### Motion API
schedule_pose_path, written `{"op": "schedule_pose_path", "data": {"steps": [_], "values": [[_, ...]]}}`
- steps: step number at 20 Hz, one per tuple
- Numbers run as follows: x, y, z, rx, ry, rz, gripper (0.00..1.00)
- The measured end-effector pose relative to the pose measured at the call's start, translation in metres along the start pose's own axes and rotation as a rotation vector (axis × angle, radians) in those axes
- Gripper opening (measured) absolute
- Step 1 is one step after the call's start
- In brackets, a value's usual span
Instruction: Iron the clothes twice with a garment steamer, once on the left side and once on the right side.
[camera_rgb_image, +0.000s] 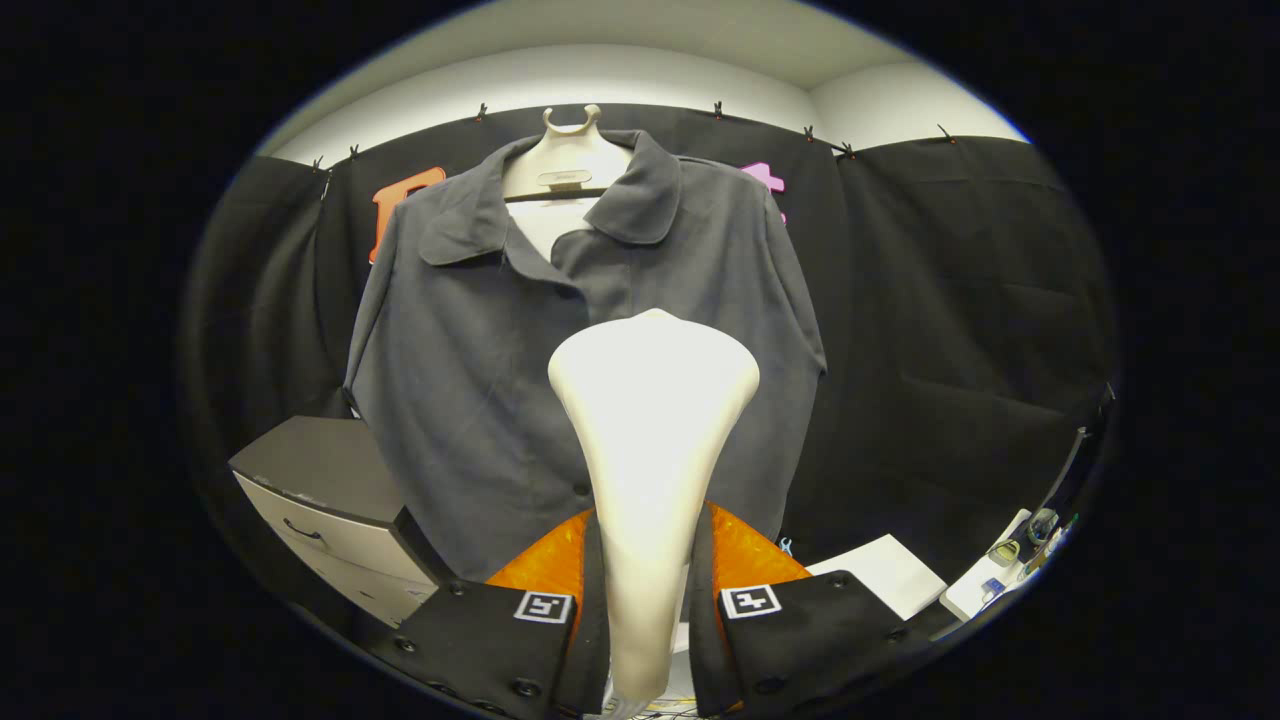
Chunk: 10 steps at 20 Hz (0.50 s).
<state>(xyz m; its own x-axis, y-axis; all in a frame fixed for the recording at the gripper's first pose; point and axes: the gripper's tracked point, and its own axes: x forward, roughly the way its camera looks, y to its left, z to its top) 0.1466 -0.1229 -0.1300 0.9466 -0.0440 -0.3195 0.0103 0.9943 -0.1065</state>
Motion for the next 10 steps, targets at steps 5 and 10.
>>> {"op": "schedule_pose_path", "data": {"steps": [5,10], "values": [[0.025,-0.018,0.031,-0.005,-0.035,-0.011,0.4],[0.052,-0.034,0.053,-0.002,-0.065,-0.026,0.4]]}}
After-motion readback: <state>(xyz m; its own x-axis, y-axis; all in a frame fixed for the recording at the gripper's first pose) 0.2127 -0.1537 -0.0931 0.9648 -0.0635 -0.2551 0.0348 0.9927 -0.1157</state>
